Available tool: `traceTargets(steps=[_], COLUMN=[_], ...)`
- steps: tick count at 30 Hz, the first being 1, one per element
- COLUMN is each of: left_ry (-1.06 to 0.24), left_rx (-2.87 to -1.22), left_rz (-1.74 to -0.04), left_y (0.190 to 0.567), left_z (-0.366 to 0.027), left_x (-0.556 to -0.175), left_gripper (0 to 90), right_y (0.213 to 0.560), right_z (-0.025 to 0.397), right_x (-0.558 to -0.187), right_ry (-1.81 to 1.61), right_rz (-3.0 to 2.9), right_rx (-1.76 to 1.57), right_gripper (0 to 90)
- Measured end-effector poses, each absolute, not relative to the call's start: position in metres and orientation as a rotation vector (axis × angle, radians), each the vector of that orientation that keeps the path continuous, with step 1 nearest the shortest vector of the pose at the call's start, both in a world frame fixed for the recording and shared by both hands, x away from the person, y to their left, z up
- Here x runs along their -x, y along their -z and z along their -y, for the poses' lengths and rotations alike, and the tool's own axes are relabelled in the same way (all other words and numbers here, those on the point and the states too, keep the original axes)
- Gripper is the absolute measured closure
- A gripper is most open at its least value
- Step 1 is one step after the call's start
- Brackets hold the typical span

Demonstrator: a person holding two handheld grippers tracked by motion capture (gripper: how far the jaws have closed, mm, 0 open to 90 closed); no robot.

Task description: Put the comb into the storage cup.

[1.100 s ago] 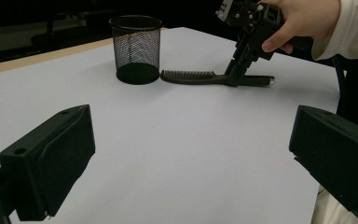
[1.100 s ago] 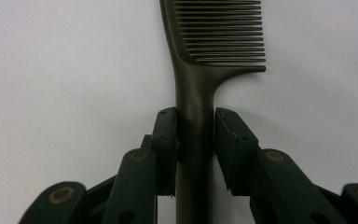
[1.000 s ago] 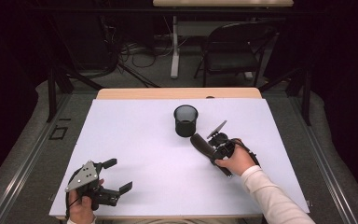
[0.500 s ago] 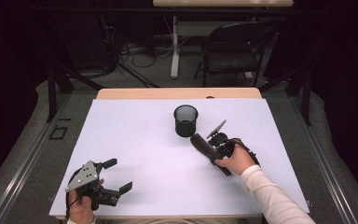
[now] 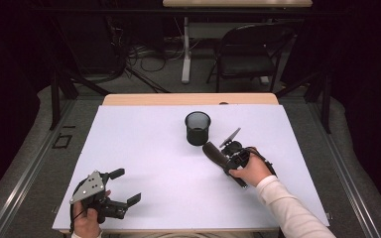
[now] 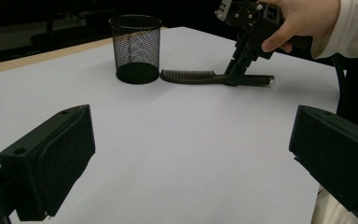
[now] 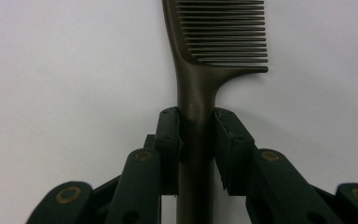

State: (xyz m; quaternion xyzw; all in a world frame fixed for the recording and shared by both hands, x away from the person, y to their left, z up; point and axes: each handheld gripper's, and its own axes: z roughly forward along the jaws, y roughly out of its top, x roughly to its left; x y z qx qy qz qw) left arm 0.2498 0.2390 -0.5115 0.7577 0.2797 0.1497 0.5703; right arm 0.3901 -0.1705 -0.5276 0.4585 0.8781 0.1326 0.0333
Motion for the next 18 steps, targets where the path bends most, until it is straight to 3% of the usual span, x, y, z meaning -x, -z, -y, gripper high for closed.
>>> traceTargets(steps=[18], left_ry=[-0.352], left_rx=[-1.776], left_rz=[-0.655], left_y=[0.5117], left_z=[-0.2393], left_x=[-0.2501], left_gripper=[0.4], right_y=[0.5209], right_z=[0.1735], right_x=[-0.3887], right_ry=[-0.376], right_rz=[-2.716], right_rx=[-1.399], right_gripper=[72.8])
